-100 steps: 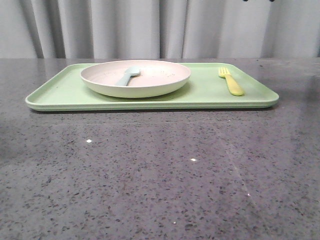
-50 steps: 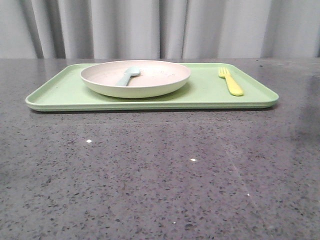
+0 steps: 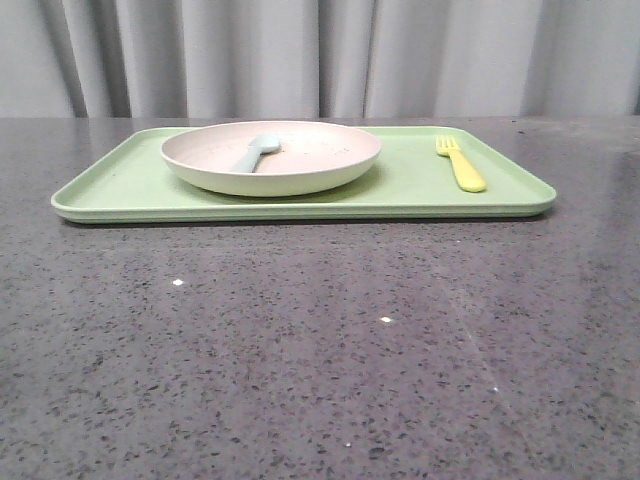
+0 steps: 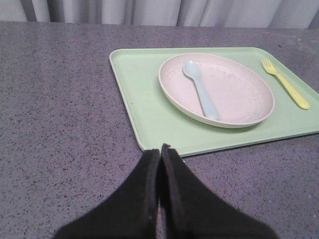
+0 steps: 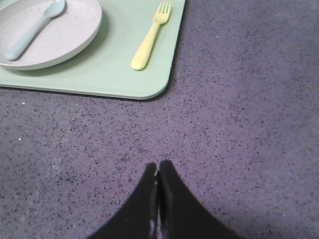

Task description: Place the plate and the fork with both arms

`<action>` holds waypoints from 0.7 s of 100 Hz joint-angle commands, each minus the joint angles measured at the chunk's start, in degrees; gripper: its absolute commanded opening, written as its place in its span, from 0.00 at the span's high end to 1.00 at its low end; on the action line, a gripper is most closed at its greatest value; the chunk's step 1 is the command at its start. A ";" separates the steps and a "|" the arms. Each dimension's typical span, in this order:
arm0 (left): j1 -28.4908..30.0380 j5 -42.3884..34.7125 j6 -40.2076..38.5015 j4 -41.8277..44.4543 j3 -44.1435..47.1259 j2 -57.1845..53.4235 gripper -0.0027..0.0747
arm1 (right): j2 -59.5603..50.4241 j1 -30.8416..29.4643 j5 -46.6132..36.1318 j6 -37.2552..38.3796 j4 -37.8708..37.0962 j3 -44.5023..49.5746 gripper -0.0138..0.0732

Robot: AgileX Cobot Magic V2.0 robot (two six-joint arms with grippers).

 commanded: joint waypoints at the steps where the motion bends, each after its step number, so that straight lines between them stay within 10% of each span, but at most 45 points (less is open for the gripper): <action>1: 0.09 -3.91 -0.33 -0.58 -0.24 -0.94 0.99 | -3.24 -0.01 -4.55 -0.32 -1.33 0.45 0.92; 70: 0.09 -3.60 -0.33 -0.58 2.60 -5.54 0.99 | -10.52 -0.01 -5.02 -0.32 -1.28 3.57 0.92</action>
